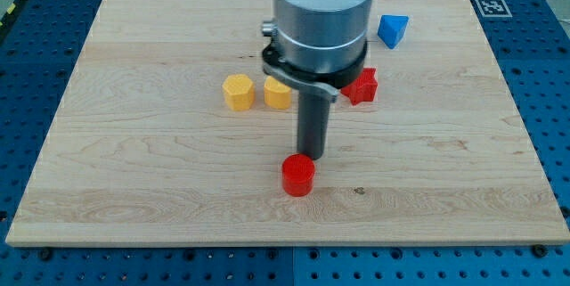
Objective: Move the red star to the red circle
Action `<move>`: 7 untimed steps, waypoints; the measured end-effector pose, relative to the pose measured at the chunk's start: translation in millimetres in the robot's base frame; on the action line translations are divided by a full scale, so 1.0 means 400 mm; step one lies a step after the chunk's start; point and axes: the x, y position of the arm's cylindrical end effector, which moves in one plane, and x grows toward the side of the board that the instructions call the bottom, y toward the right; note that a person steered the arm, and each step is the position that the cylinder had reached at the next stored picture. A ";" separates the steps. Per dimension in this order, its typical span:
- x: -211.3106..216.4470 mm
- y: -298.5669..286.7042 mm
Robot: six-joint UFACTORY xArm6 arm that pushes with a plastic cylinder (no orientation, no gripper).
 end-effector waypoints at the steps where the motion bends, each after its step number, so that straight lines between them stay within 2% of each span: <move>1: -0.069 0.034; 3: -0.244 -0.002; 4: -0.340 0.042; 5: -0.353 0.152; 7: -0.312 0.167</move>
